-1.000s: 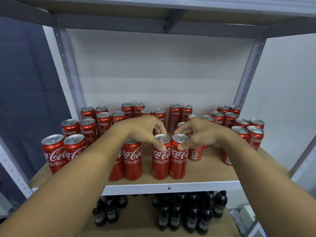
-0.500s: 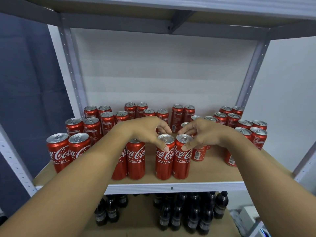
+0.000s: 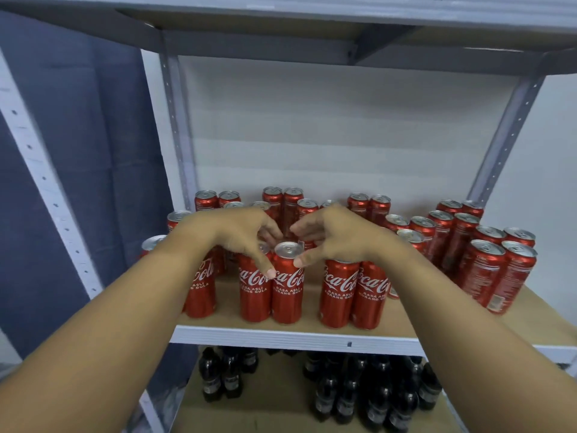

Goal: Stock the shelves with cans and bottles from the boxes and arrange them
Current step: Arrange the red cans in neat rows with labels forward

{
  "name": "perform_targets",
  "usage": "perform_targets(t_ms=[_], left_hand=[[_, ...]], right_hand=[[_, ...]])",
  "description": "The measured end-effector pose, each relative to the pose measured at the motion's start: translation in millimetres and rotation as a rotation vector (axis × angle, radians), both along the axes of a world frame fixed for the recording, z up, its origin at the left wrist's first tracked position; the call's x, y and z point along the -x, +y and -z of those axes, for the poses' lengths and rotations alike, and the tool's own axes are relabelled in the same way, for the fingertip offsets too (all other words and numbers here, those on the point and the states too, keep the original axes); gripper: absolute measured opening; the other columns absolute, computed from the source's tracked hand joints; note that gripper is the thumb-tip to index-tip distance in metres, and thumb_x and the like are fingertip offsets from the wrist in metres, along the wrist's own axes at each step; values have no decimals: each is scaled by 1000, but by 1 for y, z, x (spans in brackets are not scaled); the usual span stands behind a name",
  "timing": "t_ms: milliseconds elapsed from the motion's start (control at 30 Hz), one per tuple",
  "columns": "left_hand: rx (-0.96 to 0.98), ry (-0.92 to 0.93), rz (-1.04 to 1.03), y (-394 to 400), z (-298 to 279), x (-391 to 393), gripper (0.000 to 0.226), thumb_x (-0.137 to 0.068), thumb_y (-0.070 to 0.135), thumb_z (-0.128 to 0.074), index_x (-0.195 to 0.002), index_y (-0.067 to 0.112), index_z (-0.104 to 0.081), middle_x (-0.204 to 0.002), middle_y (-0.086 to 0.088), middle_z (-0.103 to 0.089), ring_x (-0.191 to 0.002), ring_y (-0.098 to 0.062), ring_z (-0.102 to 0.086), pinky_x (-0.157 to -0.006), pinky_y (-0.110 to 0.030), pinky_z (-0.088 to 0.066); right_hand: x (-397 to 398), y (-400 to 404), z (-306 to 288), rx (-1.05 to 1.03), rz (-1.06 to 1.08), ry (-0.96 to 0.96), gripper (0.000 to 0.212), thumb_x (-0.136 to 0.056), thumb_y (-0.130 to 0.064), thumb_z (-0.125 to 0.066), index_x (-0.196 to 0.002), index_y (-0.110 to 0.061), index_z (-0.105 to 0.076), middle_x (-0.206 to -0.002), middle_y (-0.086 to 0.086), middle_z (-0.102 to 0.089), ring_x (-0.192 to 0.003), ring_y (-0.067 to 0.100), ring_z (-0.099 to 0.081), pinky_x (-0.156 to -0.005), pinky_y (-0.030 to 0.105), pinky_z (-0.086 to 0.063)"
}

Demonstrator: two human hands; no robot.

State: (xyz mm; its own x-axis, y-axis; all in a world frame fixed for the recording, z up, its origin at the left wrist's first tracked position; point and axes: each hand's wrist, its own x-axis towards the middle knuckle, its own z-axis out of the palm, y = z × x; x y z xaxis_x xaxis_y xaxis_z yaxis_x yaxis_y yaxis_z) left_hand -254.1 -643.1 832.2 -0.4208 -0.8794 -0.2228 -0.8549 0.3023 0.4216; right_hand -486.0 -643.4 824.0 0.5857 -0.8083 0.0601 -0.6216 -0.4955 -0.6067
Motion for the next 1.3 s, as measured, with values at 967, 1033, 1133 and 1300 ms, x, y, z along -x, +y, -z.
perform_targets(t_ms=[967, 1033, 1133, 1300], left_hand=[[79, -5, 48, 12, -2, -30, 77, -71, 52, -89, -138, 25, -63, -135, 8, -65, -116, -6, -61, -102, -27, -48], [56, 104, 27, 14, -3, -38, 68, -78, 49, -85, -137, 23, -64, -132, 7, -68, -116, -6, -65, -107, -32, -50], [122, 168, -20, 17, -7, -52, 48, -88, 45, -77, -131, 25, -68, -122, 8, -72, -110, -5, -67, -101, -27, -51], [358, 168, -188, 10, -10, -84, 25, -97, 21, -69, -122, 20, -73, -117, 3, -71, -100, -7, -64, -75, -11, -45]], right_hand=[[-40, 4, 8, 25, 137, 127, 79, -66, -57, -86, -131, -18, -64, -122, -6, -69, -113, 8, -64, -101, 29, -50], [-42, 5, 5, 24, 160, 67, 74, -73, -55, -82, -132, -15, -64, -123, -2, -71, -112, 9, -65, -101, 29, -52], [-48, 5, 0, 37, 188, 27, 60, -83, -48, -77, -130, -14, -65, -122, 3, -71, -110, 13, -66, -95, 29, -54], [-72, -3, -9, 92, 207, 17, 46, -85, -41, -77, -124, -19, -69, -112, -4, -72, -94, 3, -63, -74, 16, -48]])
